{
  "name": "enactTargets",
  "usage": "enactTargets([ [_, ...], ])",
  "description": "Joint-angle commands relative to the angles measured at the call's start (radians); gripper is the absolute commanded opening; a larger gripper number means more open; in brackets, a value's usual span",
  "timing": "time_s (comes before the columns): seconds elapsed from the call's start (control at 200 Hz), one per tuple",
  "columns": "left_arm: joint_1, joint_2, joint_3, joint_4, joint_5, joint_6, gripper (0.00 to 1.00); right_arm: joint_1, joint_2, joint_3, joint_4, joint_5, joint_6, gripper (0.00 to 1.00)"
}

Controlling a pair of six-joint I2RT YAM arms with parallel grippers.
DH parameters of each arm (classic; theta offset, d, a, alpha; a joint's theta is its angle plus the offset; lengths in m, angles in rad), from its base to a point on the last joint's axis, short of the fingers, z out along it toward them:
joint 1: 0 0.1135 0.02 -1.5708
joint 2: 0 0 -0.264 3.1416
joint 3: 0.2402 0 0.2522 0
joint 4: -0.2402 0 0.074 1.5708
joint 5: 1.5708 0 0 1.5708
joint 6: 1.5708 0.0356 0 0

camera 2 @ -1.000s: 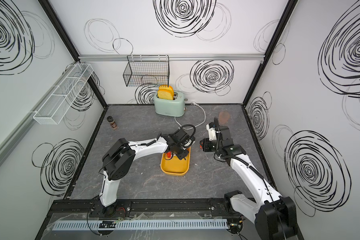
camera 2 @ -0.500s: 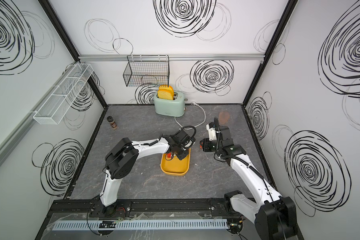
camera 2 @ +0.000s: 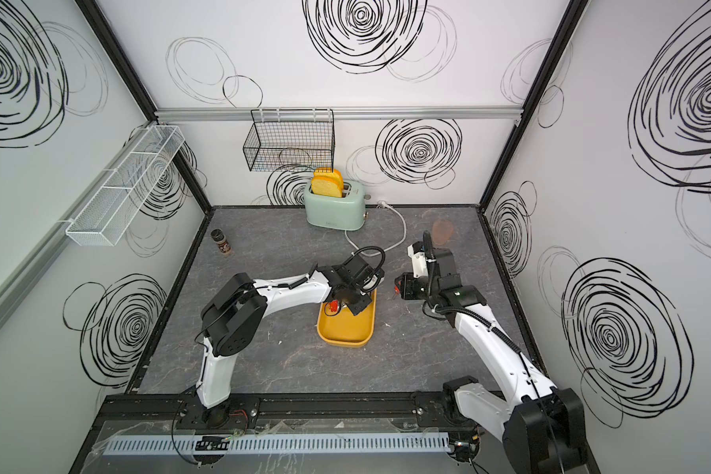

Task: Take the keys out of the storage box
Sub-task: Pick up the key from the storage box, then place the key at the center of the board.

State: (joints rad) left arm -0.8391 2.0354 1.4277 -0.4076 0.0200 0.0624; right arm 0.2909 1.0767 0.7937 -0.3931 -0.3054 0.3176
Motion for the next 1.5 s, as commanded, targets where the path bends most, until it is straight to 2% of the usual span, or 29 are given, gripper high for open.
enactTargets([
  [0.0, 0.015, -0.101, -0.031, -0.004, -0.006, -0.013, 0.05, -0.004, 0.011, -0.009, 0.009, -0.01, -0.005, 0.24],
  [0.425, 0.088, -0.36, -0.162, -0.017, 0.011, -0.083, 0.05, 0.018, 0.063, 0.002, 0.078, -0.059, 0.023, 0.23],
  [0.79, 0.283, -0.546, -0.275, -0.038, 0.018, -0.137, 0.08, 0.089, 0.143, 0.048, 0.11, -0.049, 0.035, 0.24],
  [1.025, 0.425, -0.544, -0.336, -0.02, 0.06, -0.217, 0.08, 0.111, 0.16, 0.058, 0.111, -0.041, 0.037, 0.23],
  [1.491, 0.449, -0.41, -0.38, 0.036, 0.102, -0.3, 0.09, 0.11, 0.161, 0.049, 0.116, -0.027, 0.035, 0.23],
])
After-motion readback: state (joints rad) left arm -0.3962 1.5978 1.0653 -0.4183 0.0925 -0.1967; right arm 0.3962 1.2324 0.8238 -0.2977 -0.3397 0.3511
